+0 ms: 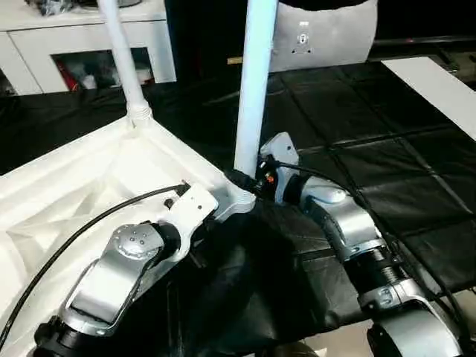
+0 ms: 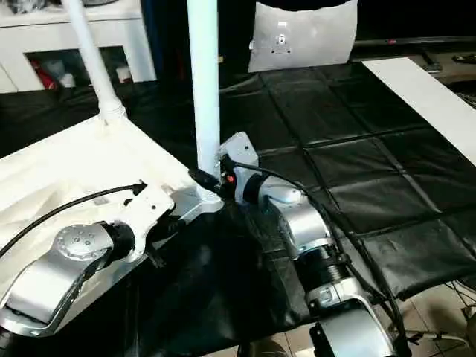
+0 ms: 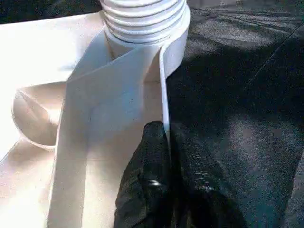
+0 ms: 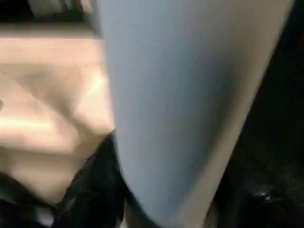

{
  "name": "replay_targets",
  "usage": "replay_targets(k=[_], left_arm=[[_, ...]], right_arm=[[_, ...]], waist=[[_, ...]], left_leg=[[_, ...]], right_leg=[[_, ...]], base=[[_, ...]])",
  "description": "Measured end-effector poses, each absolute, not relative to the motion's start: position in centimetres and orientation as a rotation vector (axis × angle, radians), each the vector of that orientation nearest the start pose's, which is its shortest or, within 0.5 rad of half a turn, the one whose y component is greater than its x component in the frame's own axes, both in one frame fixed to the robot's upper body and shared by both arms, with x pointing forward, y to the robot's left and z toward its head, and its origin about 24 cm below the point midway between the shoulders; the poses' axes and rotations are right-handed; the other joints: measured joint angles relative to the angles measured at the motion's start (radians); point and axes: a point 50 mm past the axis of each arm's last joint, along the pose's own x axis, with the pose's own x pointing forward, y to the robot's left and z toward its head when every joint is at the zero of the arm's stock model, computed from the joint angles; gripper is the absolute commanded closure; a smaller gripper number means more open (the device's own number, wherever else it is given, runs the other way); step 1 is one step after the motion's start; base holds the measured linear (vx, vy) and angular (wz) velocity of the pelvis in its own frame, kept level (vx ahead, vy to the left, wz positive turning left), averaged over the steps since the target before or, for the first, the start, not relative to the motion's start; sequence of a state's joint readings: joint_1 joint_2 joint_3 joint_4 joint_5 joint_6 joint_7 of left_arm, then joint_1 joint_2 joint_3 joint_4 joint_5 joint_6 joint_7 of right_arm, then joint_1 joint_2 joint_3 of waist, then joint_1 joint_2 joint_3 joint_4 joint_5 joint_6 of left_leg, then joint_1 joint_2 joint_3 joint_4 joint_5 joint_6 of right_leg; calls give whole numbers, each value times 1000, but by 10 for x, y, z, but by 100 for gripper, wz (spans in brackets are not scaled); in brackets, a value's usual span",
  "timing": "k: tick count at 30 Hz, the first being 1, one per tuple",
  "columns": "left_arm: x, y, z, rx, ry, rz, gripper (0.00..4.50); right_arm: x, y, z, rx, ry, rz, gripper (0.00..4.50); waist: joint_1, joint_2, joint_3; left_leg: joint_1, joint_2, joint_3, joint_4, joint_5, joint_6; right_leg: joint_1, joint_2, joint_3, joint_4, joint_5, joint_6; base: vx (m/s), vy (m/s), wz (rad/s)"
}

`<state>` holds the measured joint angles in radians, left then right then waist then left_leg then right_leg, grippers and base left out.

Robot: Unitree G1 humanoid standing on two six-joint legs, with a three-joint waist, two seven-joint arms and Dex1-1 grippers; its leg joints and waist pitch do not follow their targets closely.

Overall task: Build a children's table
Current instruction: Insert table leg to table base, then rotate leg to tighten

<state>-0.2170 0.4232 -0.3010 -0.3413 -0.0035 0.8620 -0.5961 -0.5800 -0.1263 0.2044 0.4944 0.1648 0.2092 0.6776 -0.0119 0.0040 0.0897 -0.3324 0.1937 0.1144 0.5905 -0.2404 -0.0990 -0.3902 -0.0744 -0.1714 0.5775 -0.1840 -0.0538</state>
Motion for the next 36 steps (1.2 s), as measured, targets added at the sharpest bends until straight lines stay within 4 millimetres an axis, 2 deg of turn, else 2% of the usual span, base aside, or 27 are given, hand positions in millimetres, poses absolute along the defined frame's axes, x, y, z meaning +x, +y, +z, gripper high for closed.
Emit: replay_targets(k=[4, 7, 9, 11, 14, 19, 21, 24, 28, 33, 36], left_arm=[[252, 128, 75, 406, 492, -779, 450], [254, 127, 75, 399, 478, -812, 450], [256, 128, 76, 398, 474, -835, 450], [258, 130, 77, 403, 469, -850, 450], [261, 133, 76, 418, 456, -895, 450], [270, 145, 76, 481, 421, -957, 450], [270, 149, 76, 516, 409, -1032, 450], [272, 148, 75, 543, 394, -1134, 450], [275, 146, 75, 555, 388, -1248, 450], [278, 142, 75, 571, 379, -1372, 450], [282, 142, 75, 583, 378, -1417, 450]], right_arm=[[331, -72, 69, -51, 202, 934, 143], [327, -79, 57, -36, 238, 912, 123], [325, -84, 58, -52, 227, 922, 99], [318, -96, 50, -66, 246, 928, 80], [305, -115, 51, -91, 238, 968, 54], [290, -129, 54, -111, 229, 1046, 16], [288, -141, 62, -129, 208, 1058, 4], [285, -154, 74, -153, 184, 1091, 4], [281, -155, 80, -149, 180, 1152, 4], [277, -151, 78, -171, 217, 1236, 4], [277, -148, 77, -195, 237, 1297, 30]], waist=[[7, 1, 0], [20, 3, 1], [29, 5, 2], [44, 5, 2], [53, 9, 4], [51, 14, 8], [57, 14, 8], [74, 15, 8], [75, 15, 8], [77, 15, 8], [77, 15, 8]], left_leg=[[0, 0, 3, -3, 1, 2], [-3, 0, 4, -4, 3, 5], [-5, 0, 5, -4, 3, 6], [-8, 0, 6, -3, 4, 6], [-8, 0, 6, -2, 3, 6], [-7, 0, 10, -1, 5, 8], [-8, 0, 11, -1, 6, 9], [-7, 0, 14, 0, 7, 10], [-6, 0, 24, 1, 7, 11], [-7, 0, 28, 1, 7, 12], [-6, 0, 28, 2, 7, 12]], right_leg=[[-3, 1, 3, 0, 3, -5], [-8, 1, 5, 1, 4, -6], [-10, 1, 6, 2, 4, -6], [-12, 1, 6, 2, 4, -7], [-13, 1, 7, 2, 4, -6], [-13, 1, 7, 4, 7, -6], [-13, 1, 8, 3, 6, -3], [-13, 1, 14, 4, 7, -2], [-13, -1, 22, 5, 8, -2], [-14, -2, 22, 7, 8, -2], [-14, -2, 22, 9, 8, -2]], base=[[0, 0, 0], [0, 0, 0], [0, 0, 0], [0, 0, 0], [0, 0, 0], [0, 0, 0], [0, 0, 0], [0, 0, 0], [0, 0, 0], [0, 0, 0], [0, 0, 0]])
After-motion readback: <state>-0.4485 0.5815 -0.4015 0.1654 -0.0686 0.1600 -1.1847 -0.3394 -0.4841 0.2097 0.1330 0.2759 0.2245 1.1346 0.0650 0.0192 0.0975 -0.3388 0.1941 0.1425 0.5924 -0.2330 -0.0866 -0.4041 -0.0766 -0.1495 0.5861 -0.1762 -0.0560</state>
